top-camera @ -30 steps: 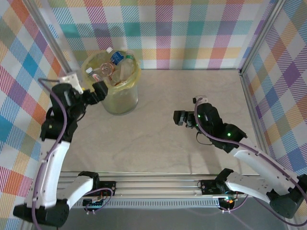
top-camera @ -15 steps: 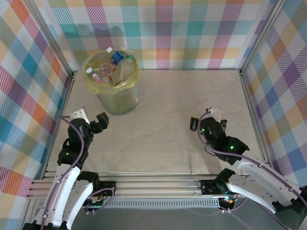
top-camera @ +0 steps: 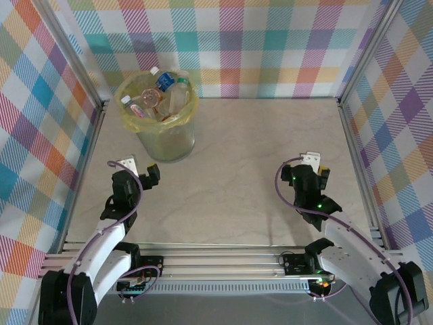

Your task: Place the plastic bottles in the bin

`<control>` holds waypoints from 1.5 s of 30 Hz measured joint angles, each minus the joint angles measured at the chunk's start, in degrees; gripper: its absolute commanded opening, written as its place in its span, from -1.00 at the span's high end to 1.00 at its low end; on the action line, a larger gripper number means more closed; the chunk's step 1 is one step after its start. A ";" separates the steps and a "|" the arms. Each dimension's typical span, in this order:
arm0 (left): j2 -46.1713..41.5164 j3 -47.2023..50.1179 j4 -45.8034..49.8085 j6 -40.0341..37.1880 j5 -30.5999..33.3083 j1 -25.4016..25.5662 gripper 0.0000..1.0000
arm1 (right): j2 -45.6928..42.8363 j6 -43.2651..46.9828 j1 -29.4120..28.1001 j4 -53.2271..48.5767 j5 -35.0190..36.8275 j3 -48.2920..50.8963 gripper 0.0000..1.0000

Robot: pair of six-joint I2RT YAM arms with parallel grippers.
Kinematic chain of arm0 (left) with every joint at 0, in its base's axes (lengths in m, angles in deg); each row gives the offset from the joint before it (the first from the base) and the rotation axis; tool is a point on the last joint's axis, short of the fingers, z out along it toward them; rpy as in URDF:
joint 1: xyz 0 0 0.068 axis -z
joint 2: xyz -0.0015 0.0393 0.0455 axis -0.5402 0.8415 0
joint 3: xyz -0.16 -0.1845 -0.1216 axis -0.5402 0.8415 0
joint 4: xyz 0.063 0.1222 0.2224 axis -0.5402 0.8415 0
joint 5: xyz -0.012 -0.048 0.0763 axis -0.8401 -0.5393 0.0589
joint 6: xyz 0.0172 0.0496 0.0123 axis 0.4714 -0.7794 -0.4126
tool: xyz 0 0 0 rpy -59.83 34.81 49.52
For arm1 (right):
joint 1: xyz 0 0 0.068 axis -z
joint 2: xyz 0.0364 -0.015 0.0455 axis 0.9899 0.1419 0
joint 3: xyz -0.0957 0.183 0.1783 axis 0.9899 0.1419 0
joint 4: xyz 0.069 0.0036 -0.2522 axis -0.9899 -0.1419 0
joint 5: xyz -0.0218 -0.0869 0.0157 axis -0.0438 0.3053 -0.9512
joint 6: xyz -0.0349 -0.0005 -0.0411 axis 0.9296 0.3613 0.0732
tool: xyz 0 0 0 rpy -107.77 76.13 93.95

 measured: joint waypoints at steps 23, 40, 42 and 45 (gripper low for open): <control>32.04 0.09 -29.97 -6.43 -3.74 -2.56 -1.00 | 8.70 6.69 11.65 22.62 -14.82 5.62 -0.99; 39.87 -5.55 -33.29 -6.34 -11.76 -4.61 -1.00 | 15.74 9.20 14.82 33.53 -23.19 8.11 -0.99; 39.87 -5.60 -33.00 -6.32 -12.13 -4.61 -1.00 | 18.01 9.49 15.04 35.36 -24.46 8.13 -0.99; 39.87 -5.60 -32.15 -6.34 -12.39 -4.61 -1.00 | 22.08 9.99 15.37 38.36 -26.38 8.15 -0.99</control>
